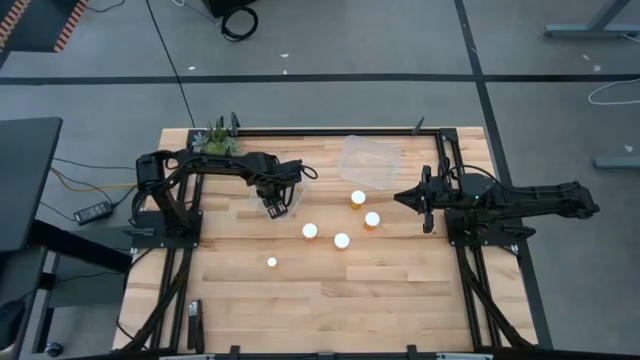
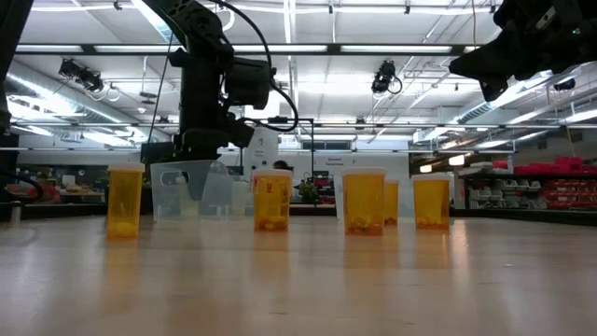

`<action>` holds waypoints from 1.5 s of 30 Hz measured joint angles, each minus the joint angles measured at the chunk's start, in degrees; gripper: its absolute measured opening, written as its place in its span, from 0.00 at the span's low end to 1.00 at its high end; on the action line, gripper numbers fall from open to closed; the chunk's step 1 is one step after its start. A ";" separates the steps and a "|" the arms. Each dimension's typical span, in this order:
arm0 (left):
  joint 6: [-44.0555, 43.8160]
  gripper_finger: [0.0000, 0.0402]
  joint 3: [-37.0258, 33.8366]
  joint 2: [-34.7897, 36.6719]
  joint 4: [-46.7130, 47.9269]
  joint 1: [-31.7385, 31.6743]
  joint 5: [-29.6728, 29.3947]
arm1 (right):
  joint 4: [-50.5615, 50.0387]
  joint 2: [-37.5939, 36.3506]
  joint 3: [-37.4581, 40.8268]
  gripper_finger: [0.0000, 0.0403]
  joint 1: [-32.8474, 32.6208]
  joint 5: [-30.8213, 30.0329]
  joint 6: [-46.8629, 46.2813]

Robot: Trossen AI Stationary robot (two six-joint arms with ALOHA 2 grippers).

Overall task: Pick and place medicine bottles into bin by pill shape (circle, oval)
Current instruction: Put the small yellow pill bottle into the left transparent bin

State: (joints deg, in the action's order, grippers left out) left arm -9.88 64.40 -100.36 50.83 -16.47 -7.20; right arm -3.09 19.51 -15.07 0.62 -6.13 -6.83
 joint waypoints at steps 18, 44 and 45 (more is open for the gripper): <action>0.66 0.31 0.00 0.00 -0.61 -0.01 -0.02 | 0.00 0.02 0.00 0.09 0.00 0.00 -0.02; 2.75 0.45 2.62 0.00 0.53 0.07 -0.66 | 0.00 0.02 -0.02 0.09 -0.01 -0.01 -0.01; 2.91 0.45 3.15 0.00 0.78 0.07 -0.70 | -0.02 0.02 0.00 0.09 -0.01 -0.01 -0.02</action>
State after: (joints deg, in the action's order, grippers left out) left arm -6.98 67.55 -100.36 51.61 -16.40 -7.90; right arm -3.11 19.53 -15.07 0.62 -6.13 -6.85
